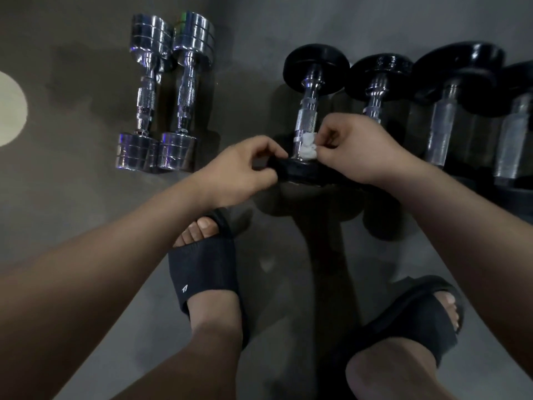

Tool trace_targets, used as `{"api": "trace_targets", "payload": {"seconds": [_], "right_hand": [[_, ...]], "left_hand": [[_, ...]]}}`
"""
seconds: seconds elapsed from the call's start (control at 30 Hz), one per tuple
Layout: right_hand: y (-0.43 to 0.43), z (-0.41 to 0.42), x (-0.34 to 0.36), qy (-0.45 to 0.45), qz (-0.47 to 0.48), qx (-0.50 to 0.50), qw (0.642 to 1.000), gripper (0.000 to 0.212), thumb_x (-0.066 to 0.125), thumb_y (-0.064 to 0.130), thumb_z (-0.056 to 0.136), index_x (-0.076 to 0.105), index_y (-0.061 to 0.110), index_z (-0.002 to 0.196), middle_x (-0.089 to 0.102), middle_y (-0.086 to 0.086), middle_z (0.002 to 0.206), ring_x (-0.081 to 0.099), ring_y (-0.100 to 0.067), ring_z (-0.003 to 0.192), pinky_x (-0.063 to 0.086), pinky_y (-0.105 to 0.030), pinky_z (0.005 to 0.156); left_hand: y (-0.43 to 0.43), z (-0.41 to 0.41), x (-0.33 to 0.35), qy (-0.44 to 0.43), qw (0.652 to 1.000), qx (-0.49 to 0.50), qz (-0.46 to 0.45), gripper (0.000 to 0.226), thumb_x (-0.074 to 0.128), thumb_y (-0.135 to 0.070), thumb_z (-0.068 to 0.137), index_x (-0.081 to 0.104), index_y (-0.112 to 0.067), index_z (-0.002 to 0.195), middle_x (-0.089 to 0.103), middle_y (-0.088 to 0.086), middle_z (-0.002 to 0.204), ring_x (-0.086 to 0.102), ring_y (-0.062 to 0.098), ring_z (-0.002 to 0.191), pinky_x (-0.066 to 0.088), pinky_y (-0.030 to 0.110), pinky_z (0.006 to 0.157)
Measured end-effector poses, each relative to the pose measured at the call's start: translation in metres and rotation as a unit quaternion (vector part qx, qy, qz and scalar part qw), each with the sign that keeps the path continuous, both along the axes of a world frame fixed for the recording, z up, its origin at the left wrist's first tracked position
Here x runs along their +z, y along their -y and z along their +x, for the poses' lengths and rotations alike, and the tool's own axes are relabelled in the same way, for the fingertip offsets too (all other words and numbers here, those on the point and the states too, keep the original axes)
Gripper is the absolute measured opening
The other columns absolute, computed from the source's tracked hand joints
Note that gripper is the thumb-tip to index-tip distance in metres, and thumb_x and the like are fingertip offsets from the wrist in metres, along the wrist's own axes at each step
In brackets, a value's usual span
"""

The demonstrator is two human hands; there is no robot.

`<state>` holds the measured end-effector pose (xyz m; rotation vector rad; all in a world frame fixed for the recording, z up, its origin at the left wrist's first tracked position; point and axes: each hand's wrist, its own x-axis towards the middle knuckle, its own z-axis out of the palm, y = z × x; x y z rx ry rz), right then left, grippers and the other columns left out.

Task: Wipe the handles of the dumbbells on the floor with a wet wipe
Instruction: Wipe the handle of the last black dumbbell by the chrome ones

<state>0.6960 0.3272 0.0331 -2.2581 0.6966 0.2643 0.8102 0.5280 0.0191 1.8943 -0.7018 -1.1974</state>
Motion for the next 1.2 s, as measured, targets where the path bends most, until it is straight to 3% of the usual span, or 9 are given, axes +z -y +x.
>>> {"api": "trace_targets", "payload": {"seconds": [0.13, 0.3, 0.47, 0.6, 0.73, 0.83, 0.97, 1.07, 1.2], "right_hand": [[-0.003, 0.000, -0.001, 0.017, 0.031, -0.035, 0.999, 0.009, 0.071, 0.025, 0.080, 0.067, 0.023, 0.088, 0.070, 0.007, 0.085, 0.067, -0.009, 0.081, 0.057, -0.035, 0.079], [-0.007, -0.002, -0.002, 0.029, 0.068, -0.026, 0.997, 0.021, 0.079, 0.036, 0.078, 0.062, 0.028, 0.089, 0.068, 0.005, 0.084, 0.068, -0.015, 0.078, 0.059, -0.040, 0.076], [-0.003, 0.001, -0.003, 0.028, 0.045, -0.066, 0.996, 0.014, 0.075, 0.023, 0.080, 0.061, 0.020, 0.079, 0.066, 0.002, 0.072, 0.061, -0.007, 0.064, 0.051, -0.026, 0.062], [0.001, 0.003, -0.003, 0.065, 0.088, -0.212, 0.971, 0.015, 0.066, 0.010, 0.083, 0.056, 0.022, 0.082, 0.061, 0.005, 0.069, 0.072, -0.019, 0.067, 0.060, -0.036, 0.067], [-0.001, 0.004, -0.003, 0.081, 0.071, -0.178, 0.978, 0.015, 0.062, 0.011, 0.086, 0.063, 0.023, 0.096, 0.066, 0.000, 0.075, 0.069, -0.023, 0.074, 0.059, -0.038, 0.069], [0.001, 0.006, -0.006, 0.081, 0.099, -0.185, 0.974, 0.019, 0.060, 0.011, 0.086, 0.066, 0.028, 0.092, 0.068, 0.008, 0.073, 0.071, -0.019, 0.073, 0.061, -0.045, 0.074], [0.003, 0.005, -0.009, 0.080, 0.070, -0.181, 0.978, 0.015, 0.062, 0.017, 0.086, 0.068, 0.030, 0.092, 0.069, 0.012, 0.083, 0.070, -0.010, 0.076, 0.062, -0.036, 0.075], [0.003, 0.007, -0.011, 0.087, 0.058, -0.188, 0.977, 0.012, 0.065, 0.021, 0.086, 0.070, 0.029, 0.093, 0.071, 0.014, 0.093, 0.067, -0.001, 0.080, 0.058, -0.026, 0.075], [0.006, 0.007, -0.010, 0.086, 0.060, -0.199, 0.974, 0.008, 0.069, 0.023, 0.086, 0.070, 0.030, 0.090, 0.071, 0.015, 0.091, 0.066, 0.001, 0.081, 0.052, -0.017, 0.073]], "left_hand": [[-0.002, -0.008, -0.014, 0.120, 0.988, -0.084, -0.043, 0.048, 0.085, -0.021, 0.077, 0.059, -0.021, 0.117, 0.060, -0.002, 0.114, 0.061, 0.012, 0.104, 0.050, 0.028, 0.093], [0.001, -0.016, -0.019, 0.266, 0.949, -0.144, -0.085, 0.044, 0.065, -0.011, 0.081, 0.054, -0.014, 0.124, 0.050, 0.004, 0.105, 0.054, 0.023, 0.094, 0.048, 0.037, 0.078], [0.004, -0.022, -0.010, 0.316, 0.935, -0.148, -0.071, 0.048, 0.053, -0.025, 0.085, 0.052, -0.020, 0.133, 0.050, 0.008, 0.106, 0.057, 0.030, 0.091, 0.050, 0.039, 0.073], [0.011, -0.027, -0.002, 0.398, 0.902, -0.164, -0.030, 0.046, 0.060, -0.016, 0.080, 0.056, -0.016, 0.126, 0.052, 0.010, 0.098, 0.058, 0.037, 0.082, 0.047, 0.041, 0.067], [0.016, -0.034, 0.000, 0.450, 0.877, -0.171, 0.007, 0.054, 0.072, -0.007, 0.073, 0.052, -0.019, 0.121, 0.051, 0.007, 0.093, 0.056, 0.034, 0.077, 0.039, 0.039, 0.067], [0.017, -0.036, 0.000, 0.473, 0.859, -0.196, 0.016, 0.059, 0.073, -0.006, 0.067, 0.052, -0.017, 0.121, 0.051, 0.009, 0.097, 0.054, 0.034, 0.081, 0.034, 0.038, 0.064], [0.018, -0.039, 0.000, 0.499, 0.846, -0.187, 0.015, 0.056, 0.072, -0.008, 0.069, 0.054, -0.015, 0.121, 0.053, 0.010, 0.095, 0.055, 0.035, 0.078, 0.031, 0.037, 0.065], [0.014, -0.038, -0.007, 0.453, 0.878, -0.155, -0.013, 0.050, 0.069, -0.005, 0.072, 0.056, -0.014, 0.119, 0.052, 0.009, 0.097, 0.055, 0.033, 0.082, 0.039, 0.038, 0.065], [0.002, -0.024, -0.016, 0.265, 0.956, -0.101, -0.070, 0.051, 0.070, -0.008, 0.080, 0.057, -0.017, 0.129, 0.052, 0.003, 0.119, 0.055, 0.023, 0.111, 0.049, 0.036, 0.093]]}}
